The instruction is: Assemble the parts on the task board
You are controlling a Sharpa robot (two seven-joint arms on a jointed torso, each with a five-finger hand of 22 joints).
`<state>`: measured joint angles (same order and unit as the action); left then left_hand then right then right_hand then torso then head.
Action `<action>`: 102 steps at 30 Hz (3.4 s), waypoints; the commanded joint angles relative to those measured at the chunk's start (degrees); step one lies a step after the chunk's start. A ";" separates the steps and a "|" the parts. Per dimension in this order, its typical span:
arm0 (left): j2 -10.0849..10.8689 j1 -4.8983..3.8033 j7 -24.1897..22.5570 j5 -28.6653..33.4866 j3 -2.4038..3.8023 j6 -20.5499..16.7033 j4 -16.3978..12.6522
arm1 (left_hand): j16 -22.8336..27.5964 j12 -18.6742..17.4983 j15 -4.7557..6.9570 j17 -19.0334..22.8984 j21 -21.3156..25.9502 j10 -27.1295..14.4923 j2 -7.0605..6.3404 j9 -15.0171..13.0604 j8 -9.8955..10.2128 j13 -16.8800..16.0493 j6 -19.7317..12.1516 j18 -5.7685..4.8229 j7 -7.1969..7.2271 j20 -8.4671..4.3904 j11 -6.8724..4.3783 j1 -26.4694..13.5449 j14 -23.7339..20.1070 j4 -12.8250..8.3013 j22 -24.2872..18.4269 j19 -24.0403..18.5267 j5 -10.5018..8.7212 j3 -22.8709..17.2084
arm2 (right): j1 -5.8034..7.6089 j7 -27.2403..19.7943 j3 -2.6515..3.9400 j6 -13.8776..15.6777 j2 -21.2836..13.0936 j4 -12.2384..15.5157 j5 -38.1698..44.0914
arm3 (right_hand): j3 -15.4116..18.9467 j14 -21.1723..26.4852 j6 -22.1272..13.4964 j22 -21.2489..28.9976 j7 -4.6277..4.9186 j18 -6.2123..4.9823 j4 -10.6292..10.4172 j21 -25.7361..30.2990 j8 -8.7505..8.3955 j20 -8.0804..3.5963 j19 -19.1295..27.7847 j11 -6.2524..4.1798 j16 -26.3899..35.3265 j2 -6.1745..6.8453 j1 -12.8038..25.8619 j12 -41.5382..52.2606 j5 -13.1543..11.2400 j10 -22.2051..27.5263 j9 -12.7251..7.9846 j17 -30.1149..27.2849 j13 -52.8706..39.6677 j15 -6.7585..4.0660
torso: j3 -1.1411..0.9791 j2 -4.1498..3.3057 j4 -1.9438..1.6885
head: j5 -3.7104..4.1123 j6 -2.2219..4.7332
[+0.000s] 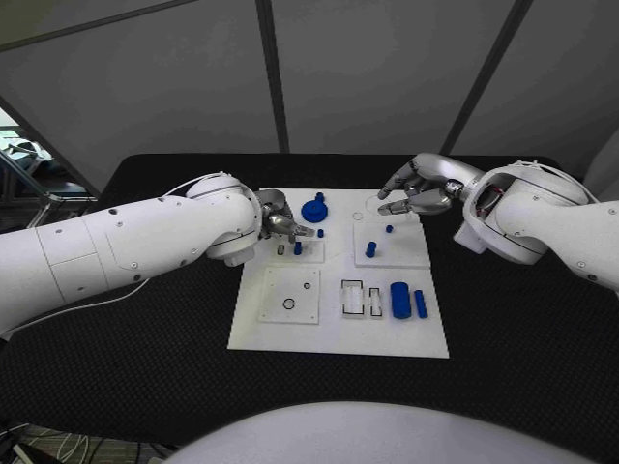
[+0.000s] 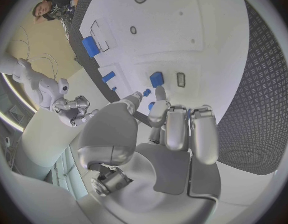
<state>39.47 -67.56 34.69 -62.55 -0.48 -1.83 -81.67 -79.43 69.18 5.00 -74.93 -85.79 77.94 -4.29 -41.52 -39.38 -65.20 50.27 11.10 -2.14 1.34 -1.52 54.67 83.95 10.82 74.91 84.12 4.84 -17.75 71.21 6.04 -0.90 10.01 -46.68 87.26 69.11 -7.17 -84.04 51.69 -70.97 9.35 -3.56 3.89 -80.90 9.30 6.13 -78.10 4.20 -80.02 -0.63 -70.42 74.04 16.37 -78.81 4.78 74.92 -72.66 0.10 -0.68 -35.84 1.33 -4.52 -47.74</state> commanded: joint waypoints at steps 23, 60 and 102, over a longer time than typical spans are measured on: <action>-2.98 -5.32 -0.19 -0.08 4.49 12.52 11.42 | 0.92 -4.61 -2.23 -2.26 3.61 -4.83 0.82 8.39 8.38 5.95 -4.31 -8.49 -3.34 2.03 2.55 5.52 2.51 1.18 4.33 0.15 0.18 8.52 | 0.11 -0.36 0.04 0.15 0.12 -0.76 0.14 | 0.01 -2.62 0.14 0.05 -0.16 -0.56 -0.34 0.20 0.16 -0.04 0.26 -0.14 0.22 -0.26 0.30 -0.21 0.19 0.45 -0.05 0.56 0.10 -0.37 | 0.00 -0.04 0.16 | -0.37 1.53; -11.17 -5.75 -2.44 -1.12 1.86 21.81 27.27 | 0.86 -2.93 -2.12 -2.24 3.03 -4.32 3.04 15.25 10.99 5.09 -0.20 -8.70 -3.13 1.97 2.39 10.39 2.52 1.82 5.46 0.70 0.27 15.33 | 0.11 -0.47 0.05 0.03 1.01 -0.98 0.14 | 0.00 -2.57 0.15 0.15 -0.18 -0.58 -0.43 0.28 0.18 -0.05 0.32 -0.16 0.39 -0.28 0.35 -0.31 0.19 0.49 -0.06 0.37 0.18 -0.39 | -0.03 -0.02 0.01 | -0.76 1.20; -12.51 -5.11 -3.00 -1.12 1.45 23.75 28.91 | 0.38 -2.61 -1.73 -2.67 2.65 -3.99 6.45 17.42 11.54 5.07 2.83 -8.83 -2.50 1.68 1.85 14.43 2.76 0.01 6.15 1.00 0.48 14.27 | 0.11 -0.52 0.05 -0.05 1.31 -1.10 0.14 | -0.06 -2.58 0.19 0.13 -0.20 -0.58 -0.42 0.28 0.20 -0.06 0.29 -0.18 0.37 -0.33 0.28 -0.27 0.26 0.45 -0.06 0.42 0.13 -0.40 | -0.03 0.01 0.02 | -0.53 0.70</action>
<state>27.05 -72.60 32.40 -63.41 0.96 20.95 -52.83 -78.77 66.33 3.16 -74.93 -82.79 73.75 2.12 -24.17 -28.22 -60.19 52.74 11.11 -4.80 2.99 0.62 68.63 83.95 11.21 74.91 84.12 5.08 -3.49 71.21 5.95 -0.90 10.02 -45.42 86.11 69.12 -7.17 -84.04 51.69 -70.92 9.35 -3.56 3.89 -80.91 9.30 6.13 -78.11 3.99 -80.02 -0.63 -70.42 74.04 16.37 -78.60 4.81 74.90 -72.54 0.10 -0.71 -35.84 1.35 -5.06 -47.02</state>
